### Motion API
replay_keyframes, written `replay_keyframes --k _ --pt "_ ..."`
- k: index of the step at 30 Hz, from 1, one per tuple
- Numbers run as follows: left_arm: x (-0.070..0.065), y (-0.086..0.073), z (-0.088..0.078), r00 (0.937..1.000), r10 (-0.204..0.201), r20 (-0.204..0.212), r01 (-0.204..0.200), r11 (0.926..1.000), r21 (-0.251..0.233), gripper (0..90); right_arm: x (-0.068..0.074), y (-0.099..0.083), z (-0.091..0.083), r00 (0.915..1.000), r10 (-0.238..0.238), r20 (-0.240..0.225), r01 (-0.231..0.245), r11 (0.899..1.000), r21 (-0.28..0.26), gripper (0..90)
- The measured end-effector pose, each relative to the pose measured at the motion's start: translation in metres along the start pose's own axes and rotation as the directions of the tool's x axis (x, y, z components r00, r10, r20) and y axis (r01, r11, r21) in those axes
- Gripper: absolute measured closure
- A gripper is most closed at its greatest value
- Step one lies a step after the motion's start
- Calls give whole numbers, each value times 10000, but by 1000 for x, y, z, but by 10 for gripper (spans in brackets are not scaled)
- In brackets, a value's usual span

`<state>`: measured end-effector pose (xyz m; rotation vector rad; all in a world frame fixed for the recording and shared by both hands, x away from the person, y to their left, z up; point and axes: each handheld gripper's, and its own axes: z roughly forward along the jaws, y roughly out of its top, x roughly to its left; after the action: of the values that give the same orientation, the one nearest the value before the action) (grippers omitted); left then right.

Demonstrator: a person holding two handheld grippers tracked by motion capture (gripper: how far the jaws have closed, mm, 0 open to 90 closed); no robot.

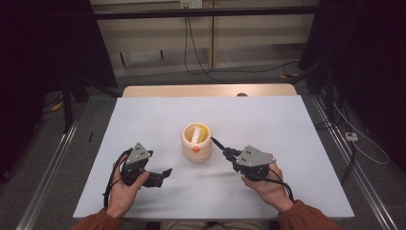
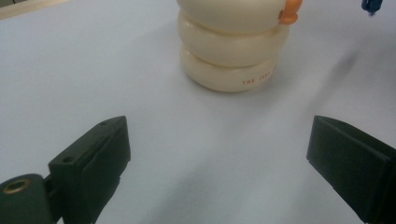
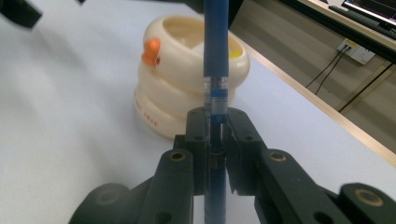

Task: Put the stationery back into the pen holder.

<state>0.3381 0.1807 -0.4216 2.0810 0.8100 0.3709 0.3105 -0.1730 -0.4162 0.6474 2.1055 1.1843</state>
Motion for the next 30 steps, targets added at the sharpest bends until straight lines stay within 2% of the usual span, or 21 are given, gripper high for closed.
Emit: replay_keyframes --k 2,5,8,10,12,17,19,20,22,25,30 --pt "0 -3 1 9998 -49 213 48 10000 78 66 -3 3 2 9993 365 -99 -367 9991 -205 809" --pt "-2 -12 2 9999 -153 -52 151 9992 -376 66 -7 6 5 9947 987 -293 -1001 9937 -505 810" --pt "-1 -17 4 9987 -479 186 487 9978 -456 65 -12 11 7 9870 1537 -476 -1572 9842 -819 809" --pt "0 -19 1 9986 -533 -11 531 9963 -679 66 -14 13 8 9821 1794 -579 -1843 9783 -950 810" --pt "2 -23 0 9969 -783 -2 779 9928 -907 66 -17 16 9 9761 2054 -708 -2123 9710 -1097 809" --pt "5 -26 -3 9951 -992 -4 987 9904 -971 65 -23 23 13 9688 2342 -815 -2438 9598 -1395 809" --pt "5 -27 -4 9918 -1262 179 1274 9855 -1120 65 -26 25 14 9627 2562 -876 -2671 9516 -1524 809" --pt "5 -28 -5 9906 -1342 270 1364 9840 -1145 65 -28 26 15 9560 2760 -998 -2896 9423 -1679 809" --pt "5 -28 -5 9909 -1334 188 1347 9847 -1104 65 -30 29 16 9461 3002 -1220 -3191 9286 -1894 809" --pt "4 -28 -6 9905 -1361 184 1373 9841 -1122 65 -32 34 17 9453 3009 -1261 -3214 9250 -2025 809" --pt "4 -28 -7 9915 -1292 135 1299 9845 -1176 65 -38 44 24 9322 3326 -1427 -3581 9045 -2318 809"
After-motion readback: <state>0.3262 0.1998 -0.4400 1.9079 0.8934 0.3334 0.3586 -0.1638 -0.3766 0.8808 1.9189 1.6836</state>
